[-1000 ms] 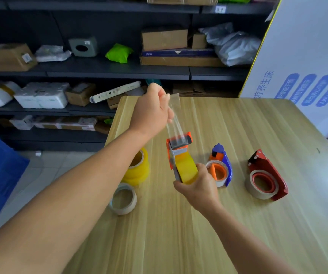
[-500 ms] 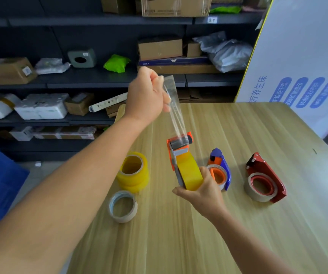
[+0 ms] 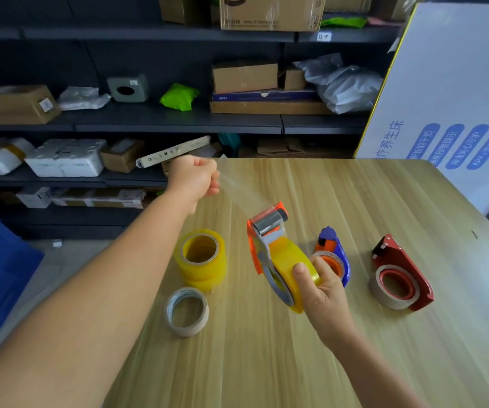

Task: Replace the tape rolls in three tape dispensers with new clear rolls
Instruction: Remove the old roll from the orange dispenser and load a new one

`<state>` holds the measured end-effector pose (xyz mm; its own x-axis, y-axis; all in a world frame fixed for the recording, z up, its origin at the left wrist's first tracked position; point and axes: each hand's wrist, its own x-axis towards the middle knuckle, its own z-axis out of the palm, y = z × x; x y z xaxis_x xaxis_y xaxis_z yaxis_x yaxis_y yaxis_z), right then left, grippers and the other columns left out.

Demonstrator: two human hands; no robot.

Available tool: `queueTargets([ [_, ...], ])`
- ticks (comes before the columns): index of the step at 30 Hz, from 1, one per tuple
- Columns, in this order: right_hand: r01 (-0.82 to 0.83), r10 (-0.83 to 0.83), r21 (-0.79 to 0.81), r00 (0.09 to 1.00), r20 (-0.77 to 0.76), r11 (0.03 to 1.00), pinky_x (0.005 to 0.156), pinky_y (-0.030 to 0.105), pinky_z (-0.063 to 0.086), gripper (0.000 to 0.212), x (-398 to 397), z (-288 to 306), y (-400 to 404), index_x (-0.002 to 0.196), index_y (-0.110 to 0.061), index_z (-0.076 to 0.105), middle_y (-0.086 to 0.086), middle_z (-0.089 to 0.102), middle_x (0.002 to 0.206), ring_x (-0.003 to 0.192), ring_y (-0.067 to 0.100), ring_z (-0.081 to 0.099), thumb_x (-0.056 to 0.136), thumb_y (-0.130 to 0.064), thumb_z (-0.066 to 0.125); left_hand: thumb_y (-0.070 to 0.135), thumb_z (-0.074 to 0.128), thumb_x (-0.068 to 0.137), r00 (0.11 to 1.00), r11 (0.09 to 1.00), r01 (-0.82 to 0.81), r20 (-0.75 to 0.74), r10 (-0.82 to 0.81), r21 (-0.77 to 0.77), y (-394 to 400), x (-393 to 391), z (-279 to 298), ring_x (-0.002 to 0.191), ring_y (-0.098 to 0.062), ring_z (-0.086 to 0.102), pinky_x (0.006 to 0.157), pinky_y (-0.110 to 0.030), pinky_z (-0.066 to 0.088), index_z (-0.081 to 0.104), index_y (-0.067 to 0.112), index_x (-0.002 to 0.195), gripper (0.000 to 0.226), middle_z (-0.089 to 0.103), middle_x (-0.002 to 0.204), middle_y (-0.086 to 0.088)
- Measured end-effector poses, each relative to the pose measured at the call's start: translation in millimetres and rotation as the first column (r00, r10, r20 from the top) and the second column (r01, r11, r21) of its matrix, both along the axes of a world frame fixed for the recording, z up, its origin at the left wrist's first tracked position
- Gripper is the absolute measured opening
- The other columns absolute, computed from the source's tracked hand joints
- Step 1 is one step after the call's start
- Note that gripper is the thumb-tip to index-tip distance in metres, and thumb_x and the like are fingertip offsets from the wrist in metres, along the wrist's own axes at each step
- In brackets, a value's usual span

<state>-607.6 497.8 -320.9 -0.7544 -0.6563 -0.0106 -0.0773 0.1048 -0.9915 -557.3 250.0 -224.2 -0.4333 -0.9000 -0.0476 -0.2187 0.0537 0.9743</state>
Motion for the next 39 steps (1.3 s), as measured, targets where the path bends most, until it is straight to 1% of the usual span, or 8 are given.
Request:
queueTargets([
  [4, -0.018, 0.022, -0.047, 0.996, 0.084, 0.999, 0.066, 0.042, 0.044, 0.055, 5.3, 4.5, 1.9, 0.091, 0.000, 0.057, 0.030, 0.055, 0.087, 0.076, 0.030, 0.053, 0.079, -0.054, 0.059, 0.006, 0.053, 0.090, 1.000, 0.985, 0.019, -0.017, -0.017, 0.172, -4.2, 10.6, -18.2, 0.057, -0.013, 0.054, 0.045, -0.022, 0.050, 0.051, 0.014, 0.095, 0.010, 0.060, 0.074, -0.005],
  [10, 0.022, -0.006, -0.105, 0.989, 0.151, 0.994, 0.072, 0.048, 0.047, 0.044, 15.4, 11.1, 2.7, 0.089, -0.009, 0.063, 0.031, 0.059, 0.093, 0.079, 0.035, 0.057, 0.083, -0.053, 0.061, -0.004, 0.042, 0.088, 0.984, 0.876, 0.179, -0.089, -0.156, 0.447, 8.1, 27.3, -42.4, 0.054, -0.012, 0.046, 0.041, -0.020, 0.044, 0.058, 0.018, 0.084, 0.028, 0.051, 0.068, -0.004],
  [15, 0.022, -0.003, -0.095, 0.982, 0.190, 0.995, 0.082, 0.057, 0.051, 0.051, 23.2, 17.6, 12.1, 0.098, -0.014, 0.066, 0.022, 0.067, 0.097, 0.094, 0.045, 0.063, 0.071, -0.057, 0.059, -0.006, 0.041, 0.089, 0.975, 0.767, 0.197, -0.203, -0.089, 0.611, 26.7, 37.5, -58.5, 0.052, -0.013, 0.046, 0.040, -0.019, 0.042, 0.051, 0.018, 0.088, 0.025, 0.048, 0.066, -0.006],
  [18, 0.001, 0.015, -0.080, 0.980, 0.199, 0.997, 0.082, 0.057, 0.052, 0.054, 27.4, 21.7, 20.1, 0.101, -0.013, 0.067, 0.019, 0.069, 0.097, 0.094, 0.043, 0.064, 0.070, -0.057, 0.060, -0.007, 0.044, 0.089, 0.974, 0.753, 0.173, -0.222, -0.036, 0.635, 40.0, 42.9, -66.4, 0.048, -0.013, 0.046, 0.038, -0.019, 0.041, 0.041, 0.021, 0.086, 0.028, 0.050, 0.064, -0.008],
  [24, -0.009, 0.024, -0.067, 0.975, 0.219, 0.998, 0.085, 0.061, 0.049, 0.061, 38.0, 29.5, 43.1, 0.100, -0.009, 0.066, 0.025, 0.068, 0.098, 0.097, 0.049, 0.061, 0.067, -0.060, 0.059, 0.000, 0.046, 0.095, 0.949, 0.689, 0.205, -0.314, 0.034, 0.695, 77.0, 59.0, -81.5, 0.050, -0.008, 0.054, 0.046, -0.018, 0.049, 0.061, 0.009, 0.087, 0.019, 0.056, 0.069, -0.006],
  [31, -0.032, 0.043, -0.047, 0.967, 0.252, 0.998, 0.085, 0.055, 0.054, 0.061, 56.8, 34.2, 79.0, 0.096, -0.021, 0.069, 0.010, 0.074, 0.091, 0.091, 0.034, 0.068, 0.060, -0.069, 0.058, 0.010, 0.049, 0.096, 0.891, 0.626, 0.281, -0.440, 0.111, 0.727, 138.5, 81.0, -101.1, 0.049, -0.007, 0.059, 0.048, -0.019, 0.053, 0.063, 0.004, 0.084, 0.019, 0.063, 0.065, -0.004],
  [35, -0.035, 0.045, -0.038, 0.961, 0.274, 0.999, 0.087, 0.055, 0.053, 0.065, 71.5, 34.0, 92.0, 0.095, -0.017, 0.070, 0.009, 0.074, 0.089, 0.092, 0.034, 0.068, 0.061, -0.071, 0.057, 0.032, 0.039, 0.099, 0.881, 0.655, 0.349, -0.474, 0.015, 0.670, 166.5, 104.6, -112.5, 0.082, -0.015, 0.060, 0.070, -0.024, 0.056, 0.056, -0.003, 0.115, 0.042, 0.062, 0.096, -0.011],
  [39, -0.058, 0.054, 0.005, 0.956, 0.289, 0.998, 0.089, 0.053, 0.053, 0.068, 87.8, 35.2, 91.7, 0.096, -0.018, 0.069, 0.008, 0.075, 0.089, 0.090, 0.030, 0.070, 0.061, -0.074, 0.055, 0.011, 0.052, 0.089, 0.812, 0.695, 0.462, -0.579, -0.080, 0.551, 183.5, 131.8, -120.0, 0.089, -0.019, 0.063, 0.074, -0.025, 0.055, 0.059, -0.004, 0.111, 0.028, 0.065, 0.104, -0.015],
])
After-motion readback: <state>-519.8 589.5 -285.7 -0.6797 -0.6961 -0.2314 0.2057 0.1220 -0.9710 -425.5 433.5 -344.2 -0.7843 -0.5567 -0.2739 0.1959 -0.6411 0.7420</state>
